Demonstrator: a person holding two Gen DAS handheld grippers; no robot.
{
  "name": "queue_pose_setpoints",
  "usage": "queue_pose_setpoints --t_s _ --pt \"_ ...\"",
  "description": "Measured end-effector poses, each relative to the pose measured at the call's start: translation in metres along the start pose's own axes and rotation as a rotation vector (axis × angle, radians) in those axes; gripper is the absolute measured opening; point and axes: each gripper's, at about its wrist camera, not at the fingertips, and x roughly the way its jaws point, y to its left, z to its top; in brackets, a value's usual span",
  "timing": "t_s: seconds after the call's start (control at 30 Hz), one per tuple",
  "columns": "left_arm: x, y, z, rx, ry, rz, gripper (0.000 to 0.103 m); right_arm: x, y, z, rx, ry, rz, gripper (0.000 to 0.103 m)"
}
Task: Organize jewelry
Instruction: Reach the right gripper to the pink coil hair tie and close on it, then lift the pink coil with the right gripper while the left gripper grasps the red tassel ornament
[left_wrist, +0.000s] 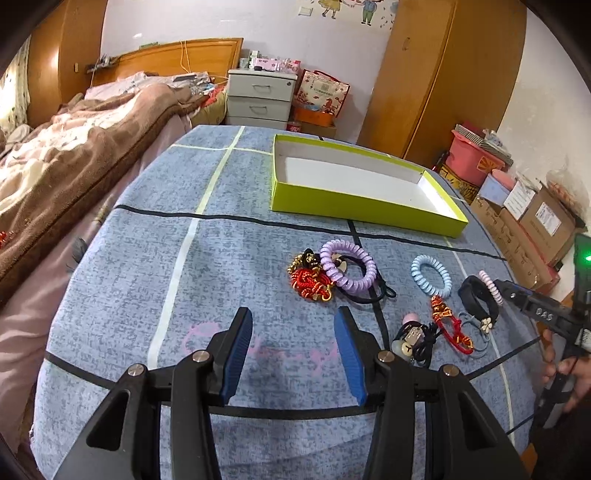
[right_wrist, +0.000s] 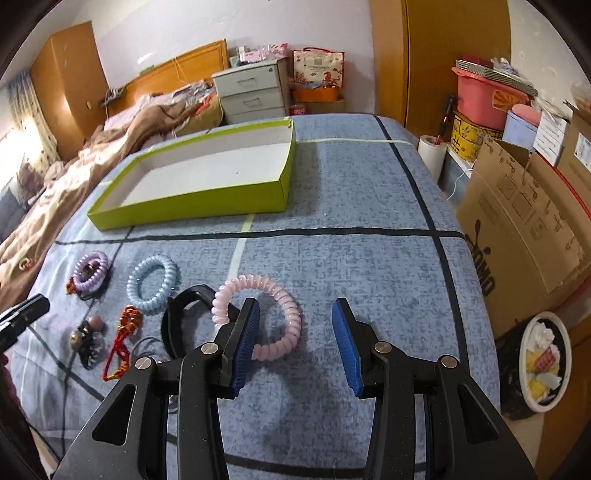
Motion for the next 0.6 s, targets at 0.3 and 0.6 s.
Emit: queue_pose_setpoints --t_s 0.3,0.6 --pt "0.009 0.002 0.007 0.024 0.021 0.013 0.048 0.009 0.005 0.001 -0.081 0.045 -0.046 0.024" --pt "0.020 -0.002 0.012 0.022 0.052 -0.021 0.048 0.009 0.014 -0.001 -0.151 0.040 -0.056 0.010"
